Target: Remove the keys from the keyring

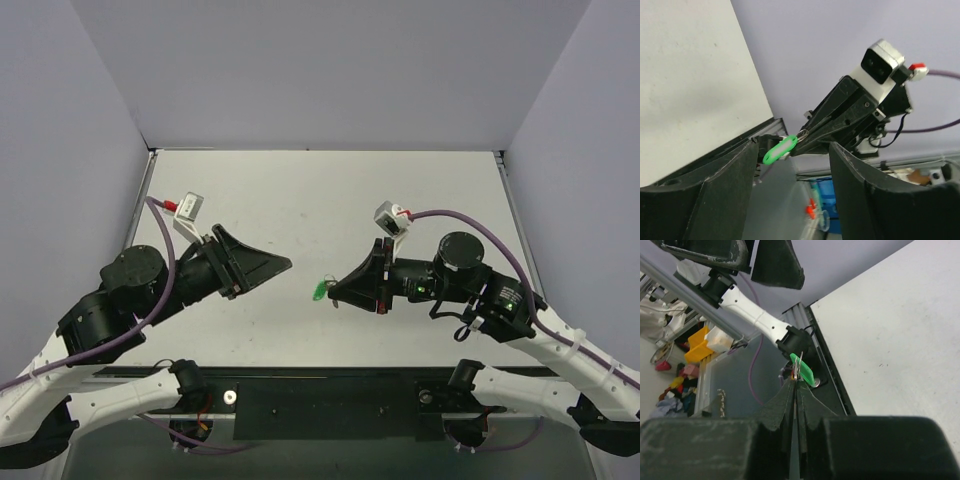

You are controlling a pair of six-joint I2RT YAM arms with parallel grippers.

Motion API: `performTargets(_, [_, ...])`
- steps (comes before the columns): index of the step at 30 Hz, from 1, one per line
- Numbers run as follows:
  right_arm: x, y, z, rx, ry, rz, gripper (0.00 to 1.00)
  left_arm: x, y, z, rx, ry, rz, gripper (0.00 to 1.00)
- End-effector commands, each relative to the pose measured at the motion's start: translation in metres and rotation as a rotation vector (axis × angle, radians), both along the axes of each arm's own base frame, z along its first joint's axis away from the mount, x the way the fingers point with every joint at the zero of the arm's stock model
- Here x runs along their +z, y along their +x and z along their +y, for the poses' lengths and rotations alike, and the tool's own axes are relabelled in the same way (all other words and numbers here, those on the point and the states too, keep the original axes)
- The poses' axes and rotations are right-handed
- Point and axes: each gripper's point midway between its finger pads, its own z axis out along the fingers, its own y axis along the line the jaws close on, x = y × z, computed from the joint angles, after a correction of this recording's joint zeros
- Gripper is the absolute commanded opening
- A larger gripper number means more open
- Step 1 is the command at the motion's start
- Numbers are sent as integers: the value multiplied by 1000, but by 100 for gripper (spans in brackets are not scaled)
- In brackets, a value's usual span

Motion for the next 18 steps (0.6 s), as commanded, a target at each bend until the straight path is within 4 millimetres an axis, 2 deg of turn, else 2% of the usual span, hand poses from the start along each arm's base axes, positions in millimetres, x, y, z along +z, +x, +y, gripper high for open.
performTargets(1, [12,-32,-2,164,-29,51,0,8,-13,11,-99,146,-284,69])
performTargets(8, [23,-57,6,320,-14,170,0,9,-51,-8,-392,212,-480,68])
performTargets(11, [28,-63,6,357,-11,190,0,10,-56,-16,-454,211,-529,66])
performTargets(15, [33,-68,4,380,-3,194,0,12,-73,-25,-578,176,-571,65])
performTargets(18, [34,-68,5,381,-2,196,0,11,-75,-30,-616,178,-574,64])
